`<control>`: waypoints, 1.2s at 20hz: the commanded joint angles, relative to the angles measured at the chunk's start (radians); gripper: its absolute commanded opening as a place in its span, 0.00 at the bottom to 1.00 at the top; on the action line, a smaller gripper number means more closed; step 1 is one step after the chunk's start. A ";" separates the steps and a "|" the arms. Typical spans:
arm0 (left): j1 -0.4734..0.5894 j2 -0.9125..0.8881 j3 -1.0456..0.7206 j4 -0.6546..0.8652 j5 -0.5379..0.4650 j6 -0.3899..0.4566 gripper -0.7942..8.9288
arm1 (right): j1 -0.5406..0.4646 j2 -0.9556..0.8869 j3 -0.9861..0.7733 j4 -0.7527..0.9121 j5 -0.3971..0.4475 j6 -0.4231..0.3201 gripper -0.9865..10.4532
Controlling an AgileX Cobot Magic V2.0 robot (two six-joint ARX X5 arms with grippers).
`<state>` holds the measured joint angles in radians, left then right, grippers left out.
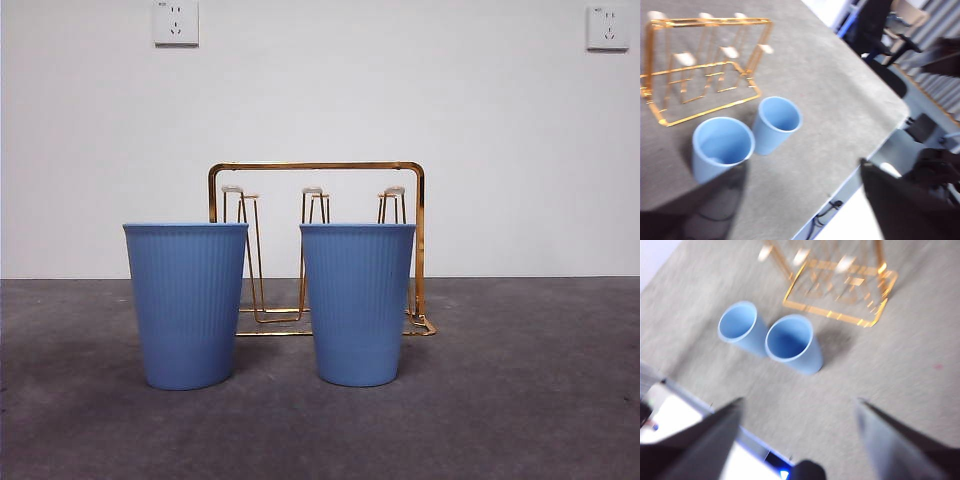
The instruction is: Pick up cup 1,put cup 1 in the cup rack,pick up cup 2,put cup 2 in the cup rack
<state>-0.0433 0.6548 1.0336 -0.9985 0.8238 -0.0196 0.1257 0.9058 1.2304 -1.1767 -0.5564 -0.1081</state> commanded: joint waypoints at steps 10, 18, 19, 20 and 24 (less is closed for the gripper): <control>-0.033 0.066 0.004 0.059 0.103 -0.024 0.73 | 0.333 0.513 0.064 0.235 0.259 0.141 0.55; -0.085 0.111 0.004 0.090 0.126 -0.032 0.73 | 0.446 0.824 0.169 0.278 0.393 0.185 0.44; -0.092 0.117 0.005 0.094 0.126 -0.032 0.73 | 0.450 0.845 0.170 0.288 0.397 0.188 0.44; -0.098 0.124 0.004 0.098 0.126 -0.033 0.73 | 0.451 0.864 0.170 0.295 0.408 0.190 0.43; -0.122 0.152 0.004 0.107 0.126 -0.033 0.73 | 0.451 0.909 0.169 0.307 0.409 0.195 0.14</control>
<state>-0.1627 0.8082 1.0340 -0.9024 0.9447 -0.0528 0.5747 1.8057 1.3964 -0.8772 -0.1490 0.0792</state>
